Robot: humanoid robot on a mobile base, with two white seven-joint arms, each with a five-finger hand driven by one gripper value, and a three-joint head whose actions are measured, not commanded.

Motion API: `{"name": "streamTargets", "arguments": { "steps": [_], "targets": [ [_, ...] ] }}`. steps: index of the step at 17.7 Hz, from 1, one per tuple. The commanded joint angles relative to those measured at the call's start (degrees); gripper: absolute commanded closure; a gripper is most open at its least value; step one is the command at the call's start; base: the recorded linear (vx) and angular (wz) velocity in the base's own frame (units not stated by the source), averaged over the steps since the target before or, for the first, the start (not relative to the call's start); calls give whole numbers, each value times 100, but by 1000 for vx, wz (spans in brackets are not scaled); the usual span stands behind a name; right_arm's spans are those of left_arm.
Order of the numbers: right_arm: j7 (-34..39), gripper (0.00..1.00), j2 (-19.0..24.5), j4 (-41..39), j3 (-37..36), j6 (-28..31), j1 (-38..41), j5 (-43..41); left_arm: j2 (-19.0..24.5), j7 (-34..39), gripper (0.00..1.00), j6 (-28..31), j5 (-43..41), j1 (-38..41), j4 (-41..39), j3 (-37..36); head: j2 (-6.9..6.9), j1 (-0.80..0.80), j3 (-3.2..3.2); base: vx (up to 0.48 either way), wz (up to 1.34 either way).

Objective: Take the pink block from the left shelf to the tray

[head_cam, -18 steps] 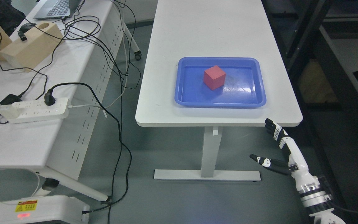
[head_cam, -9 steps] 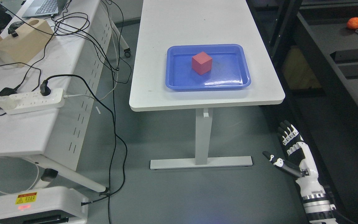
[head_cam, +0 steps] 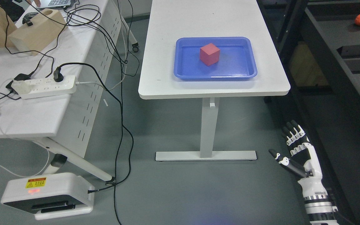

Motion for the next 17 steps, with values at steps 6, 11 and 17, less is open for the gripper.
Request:
{"name": "streamTargets", "arguments": {
  "steps": [6,11,17],
  "targets": [
    [-22,1,97,105,-49,55,-128,56,100,2,0,-12,0,0,-100,0,0,0,0,-27,2],
    [-66,1,316,140,-66,28,-190,136,100,2,0,-21,0,0,-100,0,0,0,0,0,0],
    [-31,1,352,140,-49,37,-181,153,100,2,0,-12,0,0,-100,0,0,0,0,0,0]
  ]
}}
